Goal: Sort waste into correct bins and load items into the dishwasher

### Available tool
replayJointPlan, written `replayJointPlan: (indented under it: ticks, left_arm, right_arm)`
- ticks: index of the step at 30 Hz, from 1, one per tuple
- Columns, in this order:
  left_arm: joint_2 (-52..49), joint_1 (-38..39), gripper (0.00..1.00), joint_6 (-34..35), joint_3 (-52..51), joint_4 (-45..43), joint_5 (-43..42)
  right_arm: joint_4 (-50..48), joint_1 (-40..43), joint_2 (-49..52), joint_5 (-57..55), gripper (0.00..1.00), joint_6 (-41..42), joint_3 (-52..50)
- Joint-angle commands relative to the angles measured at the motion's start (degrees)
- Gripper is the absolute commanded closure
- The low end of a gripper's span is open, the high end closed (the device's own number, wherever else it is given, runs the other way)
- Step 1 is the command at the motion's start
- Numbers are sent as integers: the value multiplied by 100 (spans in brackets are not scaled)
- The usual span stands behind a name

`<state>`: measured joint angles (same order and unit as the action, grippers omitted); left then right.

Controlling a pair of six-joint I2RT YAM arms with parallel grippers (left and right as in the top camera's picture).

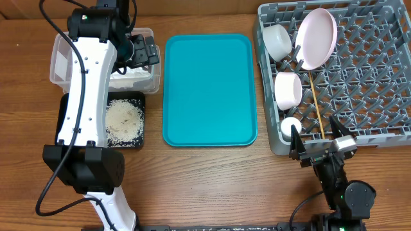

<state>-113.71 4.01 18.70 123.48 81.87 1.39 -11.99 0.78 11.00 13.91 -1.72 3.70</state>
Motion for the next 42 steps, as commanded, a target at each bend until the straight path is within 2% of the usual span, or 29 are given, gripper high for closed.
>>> replayJointPlan:
  ticks: [1,9,15,42]
  left_arm:
    - [24,-24,0,-70,122,-2,52]
    - [24,-24,0,-70,122,0,52]
    - [24,-24,0,-70,122,0,52]
    - [24,-24,0,-70,122,0,52]
  right_arm:
    - [-52,-44,-323,-354,0,28,-203]
    - [551,-44,-625,-627,0,-2,-326]
    - [1593,-44,-970,-616,0,0,-326]
    - [1585,-44,-1084,-619,0,20,-326]
